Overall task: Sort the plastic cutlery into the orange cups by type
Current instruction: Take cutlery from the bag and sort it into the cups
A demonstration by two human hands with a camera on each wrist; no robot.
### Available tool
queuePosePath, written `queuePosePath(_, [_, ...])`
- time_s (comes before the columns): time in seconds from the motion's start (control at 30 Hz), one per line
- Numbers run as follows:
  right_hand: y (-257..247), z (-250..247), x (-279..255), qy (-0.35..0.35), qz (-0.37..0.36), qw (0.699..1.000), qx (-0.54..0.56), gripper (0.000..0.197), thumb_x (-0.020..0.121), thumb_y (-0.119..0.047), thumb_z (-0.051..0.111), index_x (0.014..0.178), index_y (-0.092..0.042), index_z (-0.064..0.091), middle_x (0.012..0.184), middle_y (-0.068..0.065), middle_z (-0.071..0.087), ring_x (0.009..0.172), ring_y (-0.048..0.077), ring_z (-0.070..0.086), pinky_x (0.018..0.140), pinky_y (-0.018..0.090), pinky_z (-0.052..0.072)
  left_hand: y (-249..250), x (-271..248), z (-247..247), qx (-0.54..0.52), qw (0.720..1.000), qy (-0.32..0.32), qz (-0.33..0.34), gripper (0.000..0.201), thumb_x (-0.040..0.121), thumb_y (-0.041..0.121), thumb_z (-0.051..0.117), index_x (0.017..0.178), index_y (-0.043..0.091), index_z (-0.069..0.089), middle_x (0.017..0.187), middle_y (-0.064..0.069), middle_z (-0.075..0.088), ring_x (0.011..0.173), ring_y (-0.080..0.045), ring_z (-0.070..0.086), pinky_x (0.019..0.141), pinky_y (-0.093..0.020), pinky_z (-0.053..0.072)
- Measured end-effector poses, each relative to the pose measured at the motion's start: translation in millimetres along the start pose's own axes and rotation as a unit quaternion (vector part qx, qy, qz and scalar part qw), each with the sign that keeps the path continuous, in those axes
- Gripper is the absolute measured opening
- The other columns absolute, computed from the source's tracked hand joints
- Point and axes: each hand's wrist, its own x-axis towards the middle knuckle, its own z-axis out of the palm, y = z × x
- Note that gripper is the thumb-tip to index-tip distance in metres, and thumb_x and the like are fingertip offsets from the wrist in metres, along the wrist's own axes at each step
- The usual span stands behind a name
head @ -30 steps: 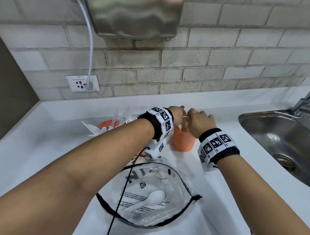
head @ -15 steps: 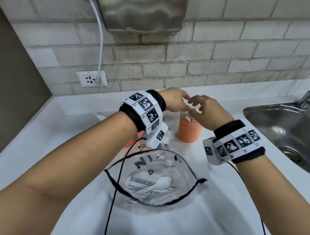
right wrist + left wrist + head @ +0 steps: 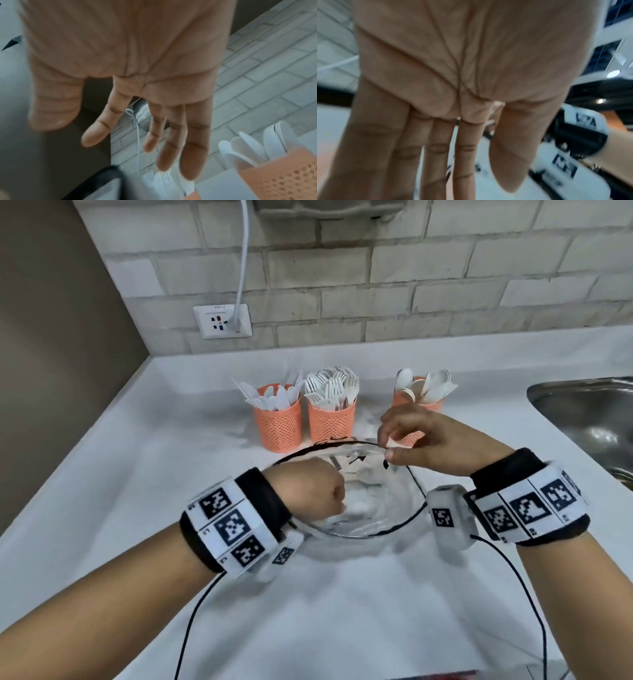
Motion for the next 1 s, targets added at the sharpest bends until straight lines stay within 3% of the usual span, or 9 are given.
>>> queuePosePath(0.1, [-3.0, 14.7, -3.5, -0.054, 0.026, 0.997, -0.047, 0.017, 0.080, -0.022, 0.071, 0.083, -0.037, 0.064, 0.129, -0.008, 0.038, 0.131, -0.002, 0.029, 0.094, 0.014, 0.031, -8.1, 22.7, 29.1, 0.047, 0.998, -0.049, -0.017, 0.037, 0.096, 0.023, 0.039, 0.120, 0.006, 0.060, 0.123, -0.012, 0.061, 0.113, -0.026, 0.055, 0.094, -0.033, 0.044])
queuePosePath(0.23, [0.2, 36.4, -1.3, -0.067, 0.152, 0.975, -0.145, 0.029, 0.082, -0.035, 0.067, 0.110, -0.039, 0.062, 0.144, 0.005, 0.029, 0.140, 0.017, 0.025, 0.109, 0.032, 0.030, -12.3, 44.4, 49.4, 0.033, 0.997, -0.055, -0.036, 0.041, 0.094, 0.015, 0.041, 0.135, 0.009, 0.046, 0.133, -0.012, 0.054, 0.119, -0.026, 0.053, 0.097, -0.033, 0.046])
queuePosePath(0.3, [3.5, 45.2, -0.1, -0.061, 0.195, 0.964, -0.169, 0.037, 0.083, -0.039, 0.063, 0.120, -0.039, 0.056, 0.140, 0.009, 0.032, 0.121, 0.021, 0.045, 0.102, 0.033, 0.037, -11.4, 48.7, 56.2, 0.023, 0.998, -0.050, -0.037, 0.044, 0.093, 0.014, 0.043, 0.137, 0.010, 0.043, 0.134, -0.011, 0.053, 0.119, -0.026, 0.052, 0.094, -0.032, 0.045])
queuePosePath(0.37, [6.5, 53.7, 0.1, -0.063, 0.201, 0.959, -0.190, 0.044, 0.085, -0.035, 0.062, 0.128, -0.035, 0.050, 0.131, 0.010, 0.042, 0.098, 0.019, 0.050, 0.089, 0.027, 0.039, -11.3, 50.6, 62.9, 0.027, 0.998, -0.042, -0.029, 0.042, 0.091, 0.016, 0.050, 0.133, 0.009, 0.046, 0.131, -0.010, 0.052, 0.115, -0.026, 0.054, 0.086, -0.031, 0.046])
queuePosePath(0.47, [10.8, 63.1, -1.4, -0.054, 0.213, 0.957, -0.189, 0.052, 0.087, -0.026, 0.062, 0.135, -0.026, 0.043, 0.129, 0.010, 0.053, 0.096, 0.019, 0.052, 0.082, 0.022, 0.035, -11.8, 51.6, 68.5, 0.061, 0.997, -0.042, -0.012, 0.032, 0.086, 0.014, 0.057, 0.117, 0.006, 0.055, 0.122, -0.012, 0.056, 0.102, -0.026, 0.056, 0.071, -0.028, 0.041])
queuePosePath(0.57, [14.4, 69.0, -3.1, -0.029, 0.213, 0.956, -0.199, 0.049, 0.086, -0.018, 0.062, 0.132, -0.020, 0.046, 0.126, 0.011, 0.056, 0.102, 0.021, 0.054, 0.077, 0.021, 0.033, -11.5, 51.1, 70.3, 0.096, 0.993, -0.058, -0.030, 0.029, 0.092, 0.014, 0.050, 0.117, 0.002, 0.057, 0.122, -0.013, 0.059, 0.092, -0.021, 0.051, 0.073, -0.028, 0.039])
queuePosePath(0.7, [15.0, 71.1, -5.9, -0.007, 0.188, 0.959, -0.211, 0.048, 0.081, 0.009, 0.044, 0.119, -0.018, 0.054, 0.112, 0.015, 0.057, 0.086, 0.023, 0.050, 0.057, 0.021, 0.032, -22.0, 49.2, 59.2, 0.033, 0.996, 0.022, -0.084, 0.041, 0.094, 0.005, 0.041, 0.135, 0.004, 0.040, 0.136, -0.015, 0.049, 0.119, -0.028, 0.051, 0.087, -0.026, 0.041])
queuePosePath(0.8, [13.3, 72.5, -7.7, 0.006, 0.176, 0.960, -0.219, 0.058, 0.080, 0.011, 0.039, 0.125, -0.021, 0.053, 0.104, 0.010, 0.049, 0.089, 0.025, 0.051, 0.068, 0.026, 0.038, -32.5, 52.1, 49.2, 0.027, 0.987, 0.065, -0.143, 0.038, 0.096, 0.010, 0.038, 0.133, 0.007, 0.044, 0.133, -0.012, 0.053, 0.119, -0.028, 0.053, 0.102, -0.033, 0.042])
queuePosePath(1.0, [7.3, 73.6, -1.4, 0.073, 0.136, 0.956, -0.250, 0.066, 0.078, 0.011, 0.045, 0.139, -0.011, 0.036, 0.124, 0.013, 0.042, 0.097, 0.038, 0.058, 0.073, 0.037, 0.046, -35.8, 50.9, 49.8, 0.079, 0.978, 0.104, -0.164, 0.025, 0.096, 0.025, 0.045, 0.114, 0.012, 0.056, 0.118, -0.009, 0.062, 0.110, -0.024, 0.058, 0.093, -0.030, 0.044])
